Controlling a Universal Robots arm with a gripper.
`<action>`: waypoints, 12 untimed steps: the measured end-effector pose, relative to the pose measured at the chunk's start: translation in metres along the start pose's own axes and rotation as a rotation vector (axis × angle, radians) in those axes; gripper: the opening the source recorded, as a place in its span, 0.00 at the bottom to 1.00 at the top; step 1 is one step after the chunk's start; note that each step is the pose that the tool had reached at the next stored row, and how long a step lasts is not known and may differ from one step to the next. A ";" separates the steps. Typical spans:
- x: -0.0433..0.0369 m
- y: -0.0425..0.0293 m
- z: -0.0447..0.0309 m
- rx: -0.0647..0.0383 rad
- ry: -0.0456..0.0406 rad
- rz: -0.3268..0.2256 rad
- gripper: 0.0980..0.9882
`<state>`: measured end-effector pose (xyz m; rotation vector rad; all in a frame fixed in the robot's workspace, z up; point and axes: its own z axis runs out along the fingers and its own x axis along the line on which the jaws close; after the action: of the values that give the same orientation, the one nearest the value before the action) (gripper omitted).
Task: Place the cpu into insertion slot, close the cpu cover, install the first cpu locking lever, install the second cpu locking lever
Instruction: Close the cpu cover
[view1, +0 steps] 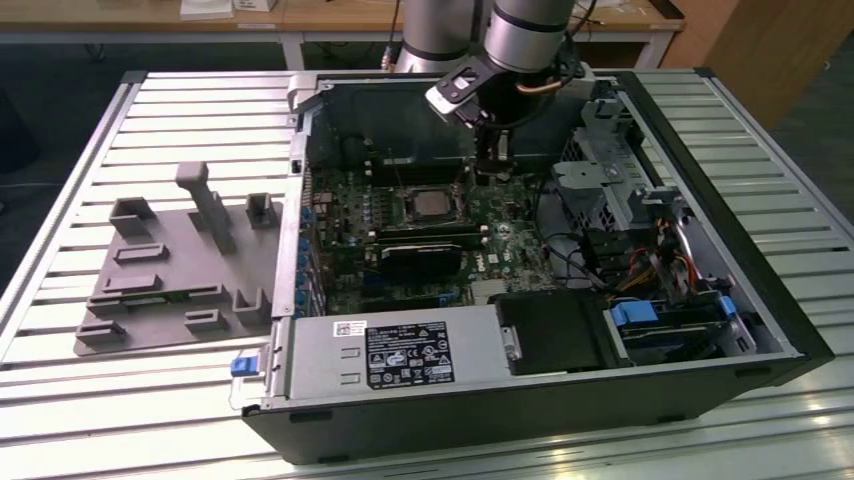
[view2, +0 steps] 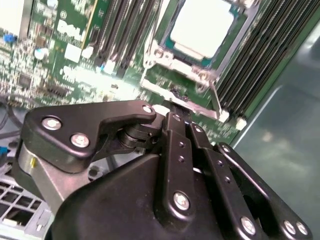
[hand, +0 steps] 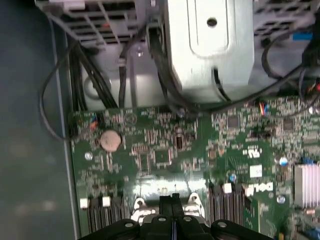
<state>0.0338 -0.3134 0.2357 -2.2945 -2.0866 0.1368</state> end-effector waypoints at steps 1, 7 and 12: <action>0.0000 -0.0027 0.0002 0.000 -0.0001 0.000 0.00; -0.0002 -0.0121 0.0010 -0.001 0.0001 0.000 0.00; -0.0003 -0.0139 0.0012 -0.002 0.0001 0.000 0.00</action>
<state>0.0199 -0.3124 0.2357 -2.2953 -2.0875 0.1350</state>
